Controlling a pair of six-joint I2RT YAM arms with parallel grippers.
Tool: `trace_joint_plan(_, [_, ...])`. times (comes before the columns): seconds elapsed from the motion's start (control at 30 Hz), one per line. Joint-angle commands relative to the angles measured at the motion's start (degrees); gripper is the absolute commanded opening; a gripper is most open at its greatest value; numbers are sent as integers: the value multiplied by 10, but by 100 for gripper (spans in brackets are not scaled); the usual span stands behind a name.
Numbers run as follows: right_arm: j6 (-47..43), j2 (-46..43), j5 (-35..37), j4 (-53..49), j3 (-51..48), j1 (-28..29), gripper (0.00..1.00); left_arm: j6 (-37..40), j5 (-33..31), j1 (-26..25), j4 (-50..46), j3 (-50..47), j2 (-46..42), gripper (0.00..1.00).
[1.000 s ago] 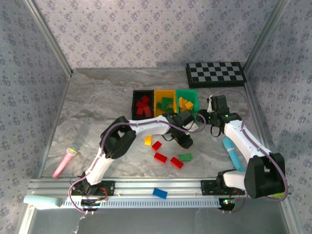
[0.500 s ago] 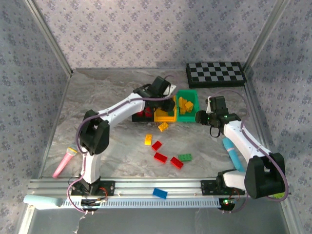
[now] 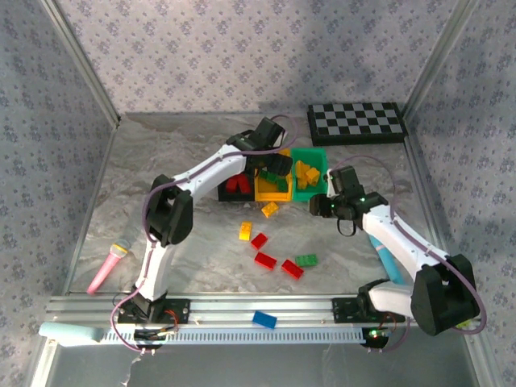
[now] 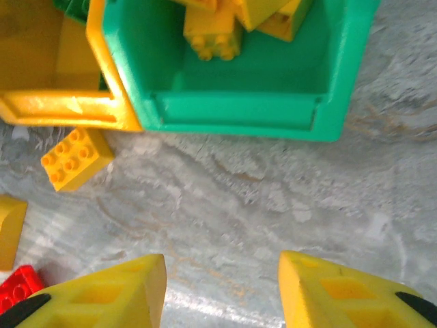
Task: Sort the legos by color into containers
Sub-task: Place the lego in the container, then move the lego to the bottom-center of the table.
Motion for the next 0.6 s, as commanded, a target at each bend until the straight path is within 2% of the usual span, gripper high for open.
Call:
trace_joint_plan(0.0, [19, -8, 2, -49, -2, 26, 49, -5, -8, -6, 29, -45, -52, 81])
trace_joint_plan(0.13, [35, -8, -24, -74, 0, 63, 51, -7, -10, -15, 87, -121, -100, 81])
trace_joint_plan(0.33, [52, -14, -44, -167, 14, 117, 53, -8, -22, -32, 159, -216, -158, 82])
trace_joint_plan(0.57, [99, -22, -99, -214, -7, 180, 55, -19, -33, -36, 195, -270, -175, 82])
